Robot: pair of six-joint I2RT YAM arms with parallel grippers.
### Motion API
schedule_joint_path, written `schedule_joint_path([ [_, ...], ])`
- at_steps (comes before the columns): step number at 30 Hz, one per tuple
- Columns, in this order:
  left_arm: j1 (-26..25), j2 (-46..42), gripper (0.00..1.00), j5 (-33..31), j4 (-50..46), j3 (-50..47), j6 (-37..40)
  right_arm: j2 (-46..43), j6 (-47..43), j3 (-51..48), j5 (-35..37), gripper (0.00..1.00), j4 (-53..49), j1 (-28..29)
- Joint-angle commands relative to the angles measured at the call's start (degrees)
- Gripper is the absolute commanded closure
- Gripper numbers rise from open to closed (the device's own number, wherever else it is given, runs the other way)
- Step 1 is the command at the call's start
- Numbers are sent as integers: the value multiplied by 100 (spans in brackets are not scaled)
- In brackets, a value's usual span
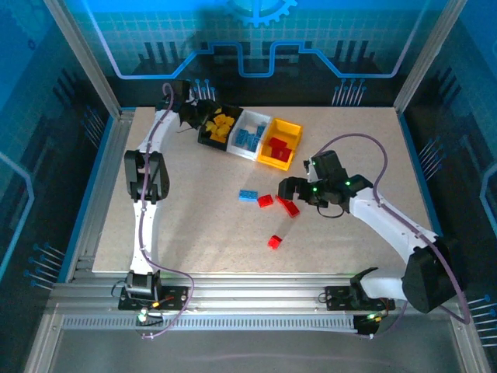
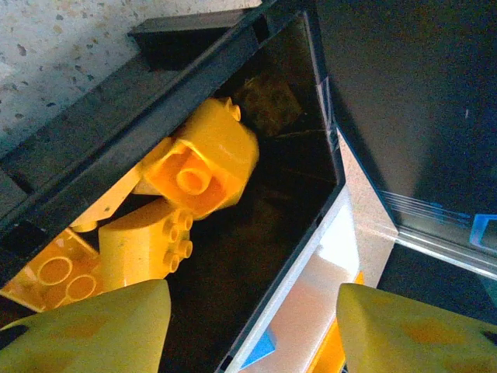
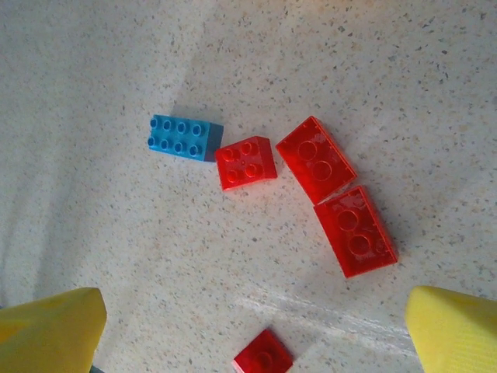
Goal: Sort the legos into containers by color
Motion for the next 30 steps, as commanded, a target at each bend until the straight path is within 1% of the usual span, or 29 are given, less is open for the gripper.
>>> schedule_joint_path([
  [1, -11, -235, 38, 107, -236, 132, 174, 291, -437, 466, 242, 0, -694, 89],
  [6, -13, -826, 36, 52, -433, -426, 546, 1137, -1251, 1258, 421, 3, -1860, 106],
  [10, -69, -1779, 35, 78, -310, -1587, 874, 1811, -1814, 1657, 699, 6, -2343, 198],
  [12, -154, -2278, 34, 87, -345, -2207, 1141, 2115, -2018, 1797, 785, 9, -2375, 230],
  [16, -370, -3302, 32, 21, -422, -3600, 1565, 2684, -2382, 2117, 894, 20, -2361, 372],
  [22, -590, -4643, 30, 109, 39, -5744, 1322, 3272, -2675, 2419, 1451, 30, -2386, 668],
  [25, -672, -5116, 29, 40, 57, -6338, 1287, 3400, -2672, 2396, 1557, 32, -2363, 689],
  [30, -701, -5635, 29, -42, -98, -6806, 1347, 3498, -2639, 2320, 1678, 36, -2338, 697],
])
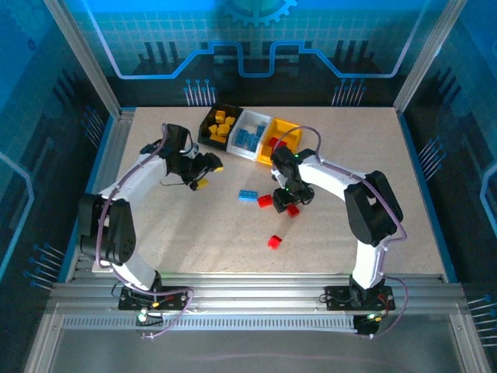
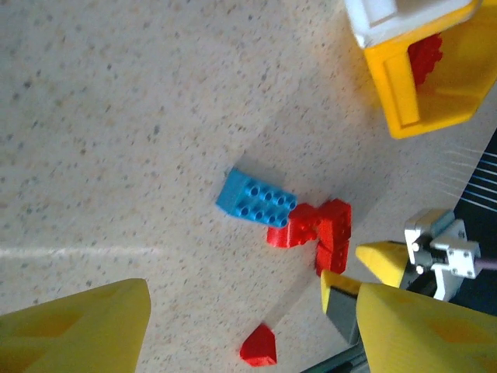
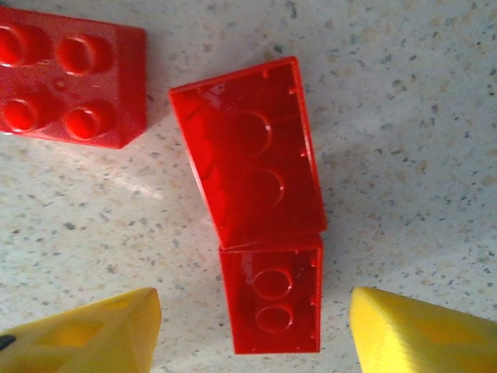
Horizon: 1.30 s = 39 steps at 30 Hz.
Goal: Sort the legos into containers by color
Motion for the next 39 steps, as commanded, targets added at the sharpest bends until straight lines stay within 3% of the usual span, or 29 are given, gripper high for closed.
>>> schedule_joint_path([
  [1, -21, -482, 28, -42, -41, -166, 116, 97, -50, 24, 190, 37, -174, 37],
  [9, -64, -826, 28, -45, -87, -505, 86, 206, -11, -79, 224, 46, -44, 36],
  [18, -90, -1177, 27, -62, -178, -863, 87, 485, -85, -26, 359, 49, -46, 17],
  [29, -84, -1420, 26, -118, -234, -1123, 129, 78, 35, -76, 225, 69, -166, 2],
  [34, -91, -1410, 26, -133, -286, -1080, 205, -515, 261, 84, -441, 69, -263, -250],
  [39, -171, -1407, 26, -236, -444, -1020, 352, -761, 949, 506, -1850, 69, 146, -1036],
])
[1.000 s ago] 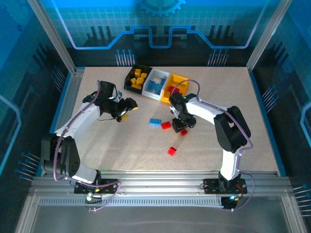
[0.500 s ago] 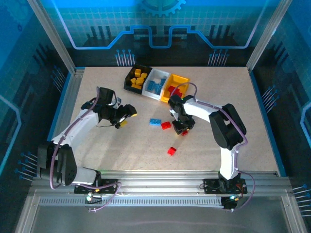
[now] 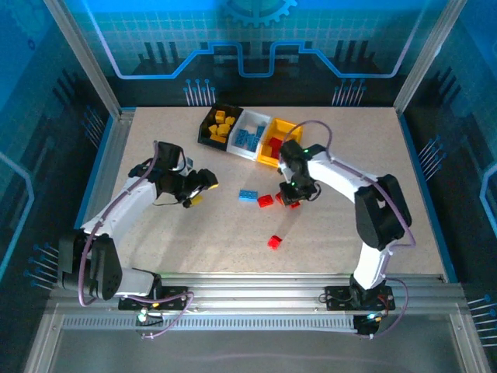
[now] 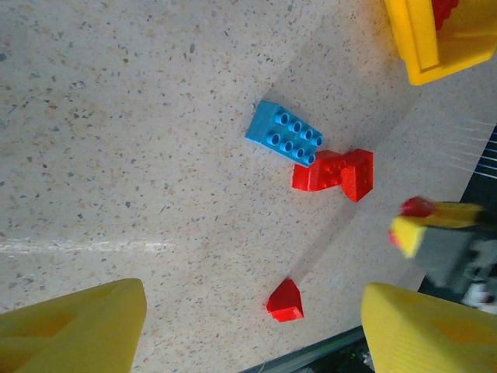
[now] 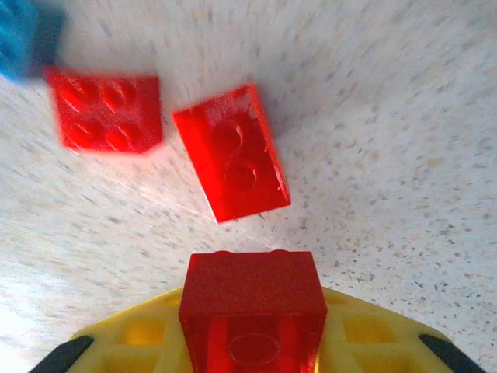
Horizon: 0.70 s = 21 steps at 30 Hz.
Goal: Sort the legos into containers by color
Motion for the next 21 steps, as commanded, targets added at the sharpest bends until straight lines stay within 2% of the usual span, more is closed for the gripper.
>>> schedule_joint_path([
  [1, -137, -122, 26, -190, -330, 48, 300, -119, 798, 379, -1350, 69, 447, -630],
  [6, -635, -62, 25, -610, -747, 267, 643, 595, 1902, 1005, -2307, 69, 1331, -1226],
  [10, -1039, 12, 24, -901, -1023, 409, 797, 1474, 2212, 2009, -2320, 66, 1392, -1412],
  [15, -1159, -97, 24, -931, -1024, 271, 634, 2367, 2391, 3095, -2374, 57, 1170, -1529],
  [21, -1160, -87, 23, -973, -1071, 277, 613, 2521, 2324, 3468, -2349, 46, 973, -1596],
])
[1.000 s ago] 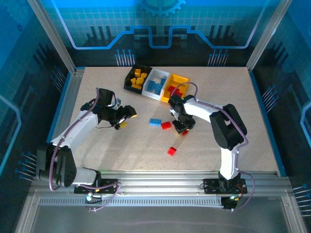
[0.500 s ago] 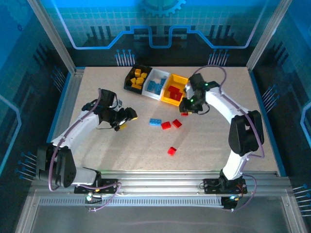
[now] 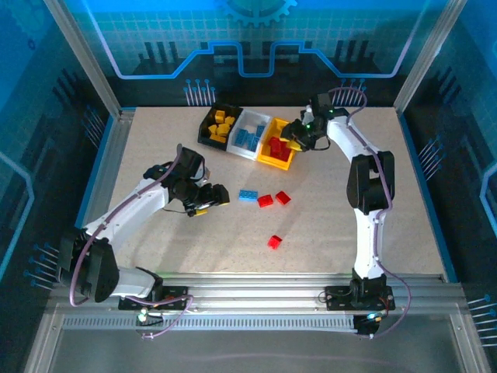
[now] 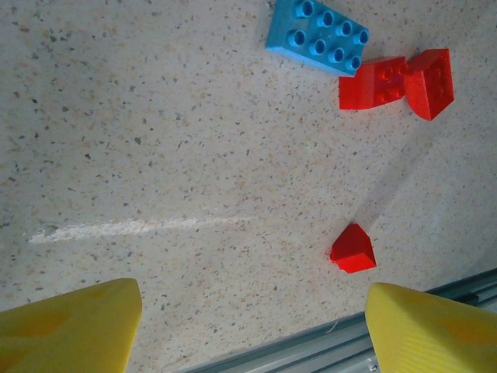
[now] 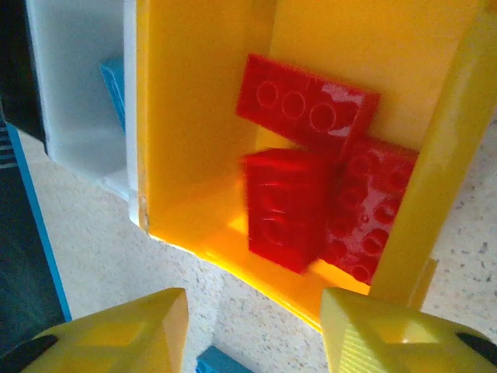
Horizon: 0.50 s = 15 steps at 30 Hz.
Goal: Sort the legos into containers by color
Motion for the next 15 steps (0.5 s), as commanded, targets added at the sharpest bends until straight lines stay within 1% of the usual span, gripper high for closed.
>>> schedule_joint_path([
  [1, -30, -45, 23, -111, -152, 42, 41, -46, -16, 171, -100, 46, -263, -91],
  [4, -37, 132, 23, -72, -90, 149, 48, -407, -463, -105, -53, 45, -553, -49],
  [7, -61, 321, 23, -39, 12, 255, 32, -935, -1168, -732, 296, 44, -944, 81],
  [10, -82, 494, 23, 58, 222, 276, -94, -1486, -1932, -1513, 870, 41, -1287, 317],
  [13, -121, 680, 23, 163, 427, 285, -242, -1911, -2572, -2278, 1471, 40, -1346, 665],
  [15, -167, 774, 23, 194, 523, 320, -301, -2044, -2908, -2599, 1800, 38, -1361, 931],
])
